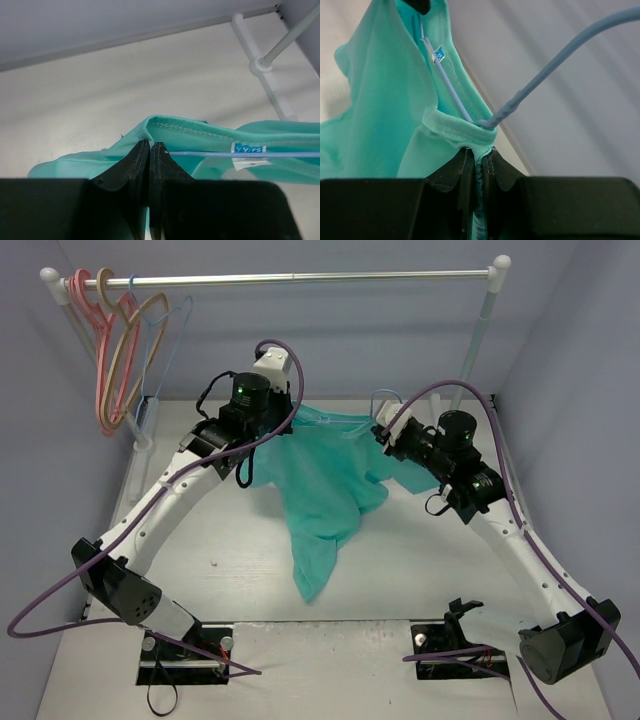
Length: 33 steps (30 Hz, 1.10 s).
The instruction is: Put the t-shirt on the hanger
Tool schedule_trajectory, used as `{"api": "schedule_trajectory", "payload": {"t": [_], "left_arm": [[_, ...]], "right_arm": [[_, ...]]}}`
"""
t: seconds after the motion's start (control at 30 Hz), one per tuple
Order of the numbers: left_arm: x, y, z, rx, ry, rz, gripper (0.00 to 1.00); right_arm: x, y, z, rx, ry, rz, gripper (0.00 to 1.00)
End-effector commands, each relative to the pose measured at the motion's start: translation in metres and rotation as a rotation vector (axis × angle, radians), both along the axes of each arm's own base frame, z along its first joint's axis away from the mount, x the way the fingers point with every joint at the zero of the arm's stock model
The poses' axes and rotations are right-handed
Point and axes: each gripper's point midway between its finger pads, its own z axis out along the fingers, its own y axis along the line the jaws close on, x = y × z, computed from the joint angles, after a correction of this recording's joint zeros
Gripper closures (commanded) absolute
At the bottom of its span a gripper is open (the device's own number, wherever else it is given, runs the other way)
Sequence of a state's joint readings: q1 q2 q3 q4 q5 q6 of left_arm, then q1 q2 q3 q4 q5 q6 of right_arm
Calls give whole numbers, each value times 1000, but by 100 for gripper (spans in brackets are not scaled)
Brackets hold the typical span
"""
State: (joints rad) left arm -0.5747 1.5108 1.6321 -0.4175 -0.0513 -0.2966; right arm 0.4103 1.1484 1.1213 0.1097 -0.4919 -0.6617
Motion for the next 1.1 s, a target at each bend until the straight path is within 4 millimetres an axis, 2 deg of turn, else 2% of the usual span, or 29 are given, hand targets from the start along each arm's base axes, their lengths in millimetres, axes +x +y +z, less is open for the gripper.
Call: {"api": "schedule_trajectory", "payload": {"t": [0.0,0.17,0.2,0.3,0.4,0.43,0.53,0.63,0.77,0.83,0.93,1.07], "left_arm": [[0,-2,67,-28,-179,-4,100],[-1,-1,83,6,-222,-28,100],[-3,-5,82,7,-220,-61,100],[-10,-16,84,10,-210,-128,100],[-26,-32,87,-5,-209,-184,100],[-30,-35,87,-2,-212,-191,100],[-40,-37,92,11,-225,-164,100],[-42,-28,103,30,-254,-86,100],[-35,1,115,76,-286,67,97],[-36,14,123,71,-302,126,97],[-46,38,144,26,-355,211,97],[-53,34,144,-16,-366,174,97]], "right_arm": [[-12,12,56,103,-152,83,100],[-21,12,59,123,-168,97,100],[-21,12,56,135,-156,98,100],[-24,14,63,168,-170,109,100],[-23,16,73,220,-183,109,100],[-23,16,83,256,-192,112,100],[-22,20,96,276,-197,135,100],[-15,23,108,284,-224,133,100],[-19,24,129,322,-256,152,100],[-20,23,132,322,-265,147,100],[-16,17,125,297,-266,111,100],[-17,17,114,314,-253,115,100]]}}
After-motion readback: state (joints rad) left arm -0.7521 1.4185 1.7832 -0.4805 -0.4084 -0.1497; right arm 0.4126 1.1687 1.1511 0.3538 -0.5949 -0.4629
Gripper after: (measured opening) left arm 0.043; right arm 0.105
